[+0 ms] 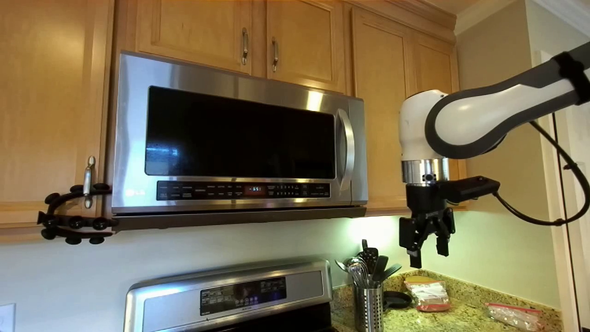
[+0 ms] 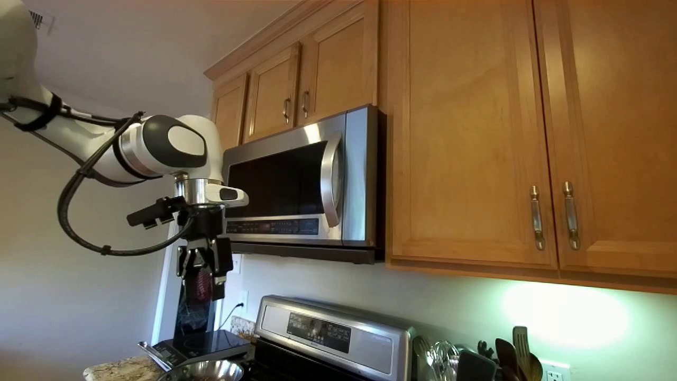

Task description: Open the microwave door

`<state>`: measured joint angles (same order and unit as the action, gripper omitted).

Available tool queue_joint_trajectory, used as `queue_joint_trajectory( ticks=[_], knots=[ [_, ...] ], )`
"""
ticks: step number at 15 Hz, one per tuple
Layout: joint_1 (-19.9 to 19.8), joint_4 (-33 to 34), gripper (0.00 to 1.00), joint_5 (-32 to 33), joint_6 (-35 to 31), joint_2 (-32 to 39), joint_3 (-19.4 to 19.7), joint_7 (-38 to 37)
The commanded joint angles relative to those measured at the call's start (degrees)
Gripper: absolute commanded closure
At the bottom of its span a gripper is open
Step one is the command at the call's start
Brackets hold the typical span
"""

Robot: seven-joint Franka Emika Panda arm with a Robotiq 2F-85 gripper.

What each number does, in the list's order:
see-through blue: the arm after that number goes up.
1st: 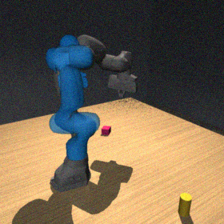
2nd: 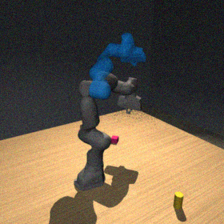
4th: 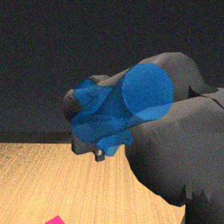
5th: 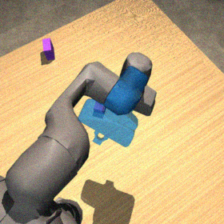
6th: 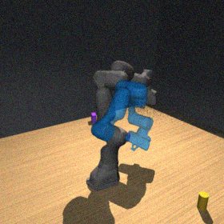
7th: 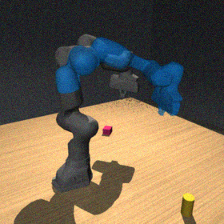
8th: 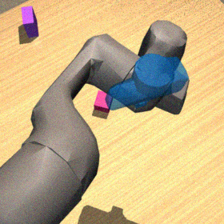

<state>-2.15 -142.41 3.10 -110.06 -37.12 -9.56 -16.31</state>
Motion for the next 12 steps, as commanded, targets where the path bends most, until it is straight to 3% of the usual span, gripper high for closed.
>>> queue_joint_trajectory(
  ticks=[1, 7, 9, 12],
  knots=[
    [1.14, -0.89, 0.0, 0.58, -1.28, -1.61, 4.52, 6.91],
    [1.04, 1.65, 0.0, 3.28, -2.07, -1.78, 10.66, 22.65],
    [0.43, 2.85, 0.0, 5.65, -4.37, -1.36, 11.2, 25.02],
    [-0.95, 4.34, 0.0, 8.54, -9.96, -0.43, 10.62, 22.28]
  ],
)
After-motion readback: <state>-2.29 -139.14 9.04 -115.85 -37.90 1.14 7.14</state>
